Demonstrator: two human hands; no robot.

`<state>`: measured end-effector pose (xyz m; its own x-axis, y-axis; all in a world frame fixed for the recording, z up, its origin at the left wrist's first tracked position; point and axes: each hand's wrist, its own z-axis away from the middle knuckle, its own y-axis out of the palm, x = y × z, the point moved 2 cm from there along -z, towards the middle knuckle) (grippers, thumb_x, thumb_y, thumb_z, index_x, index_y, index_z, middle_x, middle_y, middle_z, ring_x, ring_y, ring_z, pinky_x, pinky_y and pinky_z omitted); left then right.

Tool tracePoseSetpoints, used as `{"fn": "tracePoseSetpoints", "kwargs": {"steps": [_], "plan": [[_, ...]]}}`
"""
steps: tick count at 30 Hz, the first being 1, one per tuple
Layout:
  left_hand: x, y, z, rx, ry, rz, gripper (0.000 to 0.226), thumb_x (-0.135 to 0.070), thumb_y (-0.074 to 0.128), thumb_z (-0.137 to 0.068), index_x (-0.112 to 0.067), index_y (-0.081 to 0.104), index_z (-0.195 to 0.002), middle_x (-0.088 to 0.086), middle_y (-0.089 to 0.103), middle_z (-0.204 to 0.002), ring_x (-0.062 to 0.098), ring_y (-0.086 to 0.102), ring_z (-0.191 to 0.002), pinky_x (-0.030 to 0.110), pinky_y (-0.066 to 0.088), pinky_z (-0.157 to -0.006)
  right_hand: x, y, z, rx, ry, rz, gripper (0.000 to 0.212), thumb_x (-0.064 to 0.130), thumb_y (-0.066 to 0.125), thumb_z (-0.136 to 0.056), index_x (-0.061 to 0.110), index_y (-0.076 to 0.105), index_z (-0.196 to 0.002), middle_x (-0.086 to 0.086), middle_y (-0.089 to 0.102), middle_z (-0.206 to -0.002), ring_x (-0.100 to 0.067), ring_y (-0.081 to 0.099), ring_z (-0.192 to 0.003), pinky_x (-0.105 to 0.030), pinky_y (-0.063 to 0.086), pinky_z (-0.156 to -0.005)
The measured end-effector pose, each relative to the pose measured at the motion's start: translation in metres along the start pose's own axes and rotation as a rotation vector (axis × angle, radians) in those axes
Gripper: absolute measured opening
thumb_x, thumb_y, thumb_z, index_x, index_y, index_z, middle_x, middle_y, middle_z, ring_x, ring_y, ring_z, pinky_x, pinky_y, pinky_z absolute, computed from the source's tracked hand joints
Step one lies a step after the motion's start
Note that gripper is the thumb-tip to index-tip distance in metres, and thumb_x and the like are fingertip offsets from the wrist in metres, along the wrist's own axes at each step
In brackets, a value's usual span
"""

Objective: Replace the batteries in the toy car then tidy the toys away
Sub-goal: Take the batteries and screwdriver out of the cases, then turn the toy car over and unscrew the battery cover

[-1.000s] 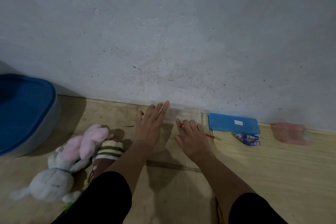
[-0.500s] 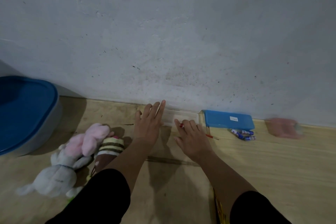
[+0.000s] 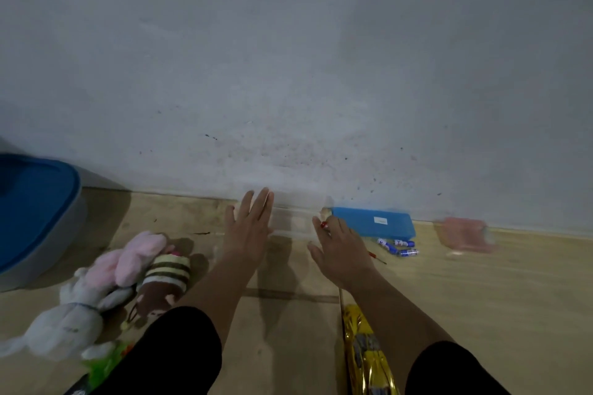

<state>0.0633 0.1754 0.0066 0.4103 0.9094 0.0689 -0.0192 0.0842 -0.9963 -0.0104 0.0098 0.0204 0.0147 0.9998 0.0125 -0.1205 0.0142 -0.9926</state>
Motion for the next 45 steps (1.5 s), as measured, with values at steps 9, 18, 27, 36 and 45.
{"fn": "tracePoseSetpoints", "kwargs": {"steps": [9, 18, 27, 36, 45], "plan": [[0.022, 0.024, -0.006, 0.072, -0.029, 0.006, 0.068, -0.042, 0.024, -0.101, -0.016, -0.018, -0.148, -0.003, -0.024, -0.156, 0.023, -0.021, -0.144, 0.053, 0.006, -0.115, 0.034, 0.026, -0.013, 0.009, -0.012, -0.022, 0.058, 0.047, 0.025, -0.098, 0.016, 0.017, -0.147, -0.008, 0.032, -0.140, -0.023, 0.034, -0.126, -0.037, 0.032, -0.103], [0.017, 0.006, 0.009, 0.149, -0.003, 0.096, 0.074, -0.050, 0.024, -0.098, -0.015, -0.017, -0.148, -0.002, -0.024, -0.156, 0.022, -0.022, -0.143, 0.054, 0.003, -0.115, 0.024, 0.007, 0.001, 0.036, 0.074, -0.082, 0.064, 0.049, 0.024, -0.098, 0.017, 0.004, -0.150, -0.011, 0.022, -0.148, -0.026, 0.025, -0.136, -0.038, 0.029, -0.111], [-0.070, -0.050, 0.057, 0.044, 0.118, 0.235, 0.074, -0.055, 0.027, -0.095, -0.014, 0.002, -0.152, -0.002, -0.005, -0.160, 0.019, -0.007, -0.147, 0.051, 0.012, -0.114, -0.049, -0.041, 0.084, 0.003, 0.293, -0.157, 0.061, 0.037, 0.029, -0.100, 0.013, 0.004, -0.150, -0.014, 0.018, -0.148, -0.025, 0.043, -0.126, -0.033, 0.041, -0.098], [-0.201, -0.035, 0.125, 0.140, 0.199, 0.232, 0.075, -0.053, 0.031, -0.096, -0.018, -0.007, -0.151, -0.004, -0.014, -0.159, 0.019, -0.017, -0.145, 0.051, 0.003, -0.115, -0.124, 0.009, 0.185, 0.096, 0.277, -0.167, 0.057, 0.035, 0.029, -0.100, 0.020, 0.009, -0.150, -0.010, 0.034, -0.134, -0.025, 0.047, -0.116, -0.036, 0.044, -0.090], [-0.235, -0.001, 0.147, 0.241, 0.147, 0.179, 0.081, -0.062, 0.028, -0.091, -0.020, -0.007, -0.151, -0.006, -0.014, -0.159, 0.018, -0.017, -0.145, 0.051, 0.006, -0.115, -0.136, 0.065, 0.205, 0.165, 0.211, -0.190, 0.057, 0.031, 0.031, -0.099, 0.025, 0.006, -0.150, -0.013, 0.036, -0.137, -0.029, 0.045, -0.118, -0.039, 0.042, -0.092]]}}
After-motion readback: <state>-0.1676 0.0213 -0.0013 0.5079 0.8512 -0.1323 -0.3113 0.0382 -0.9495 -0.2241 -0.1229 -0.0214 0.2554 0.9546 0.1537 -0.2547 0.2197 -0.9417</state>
